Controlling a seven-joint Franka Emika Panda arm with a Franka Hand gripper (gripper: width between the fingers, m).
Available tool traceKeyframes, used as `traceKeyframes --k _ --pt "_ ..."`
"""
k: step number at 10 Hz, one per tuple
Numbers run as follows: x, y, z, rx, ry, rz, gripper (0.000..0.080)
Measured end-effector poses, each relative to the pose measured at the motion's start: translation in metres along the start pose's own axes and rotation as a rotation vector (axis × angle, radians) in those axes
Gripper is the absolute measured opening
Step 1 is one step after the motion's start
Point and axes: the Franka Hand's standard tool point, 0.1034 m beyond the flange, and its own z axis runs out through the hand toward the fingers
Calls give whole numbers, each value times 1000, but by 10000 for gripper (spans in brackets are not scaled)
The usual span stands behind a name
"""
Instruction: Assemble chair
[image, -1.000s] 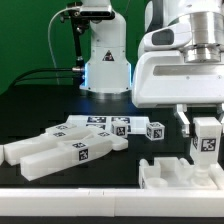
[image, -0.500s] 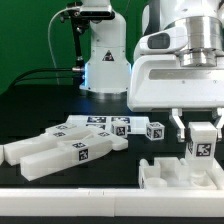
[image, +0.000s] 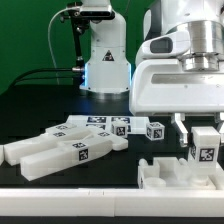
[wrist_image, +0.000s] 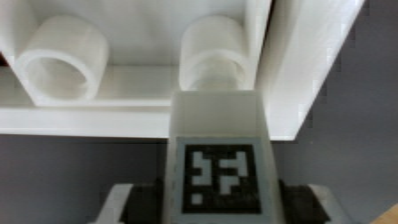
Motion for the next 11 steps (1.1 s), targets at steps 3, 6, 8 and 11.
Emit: traceKeyframes --k 3,6,8,11 --pt "-9 -6 6 1 -3 -9 285" --pt "-7 -11 8 2 50 -11 285" --pt "-6 -10 8 2 55 -16 285" --pt "-8 -11 9 2 28 -17 453"
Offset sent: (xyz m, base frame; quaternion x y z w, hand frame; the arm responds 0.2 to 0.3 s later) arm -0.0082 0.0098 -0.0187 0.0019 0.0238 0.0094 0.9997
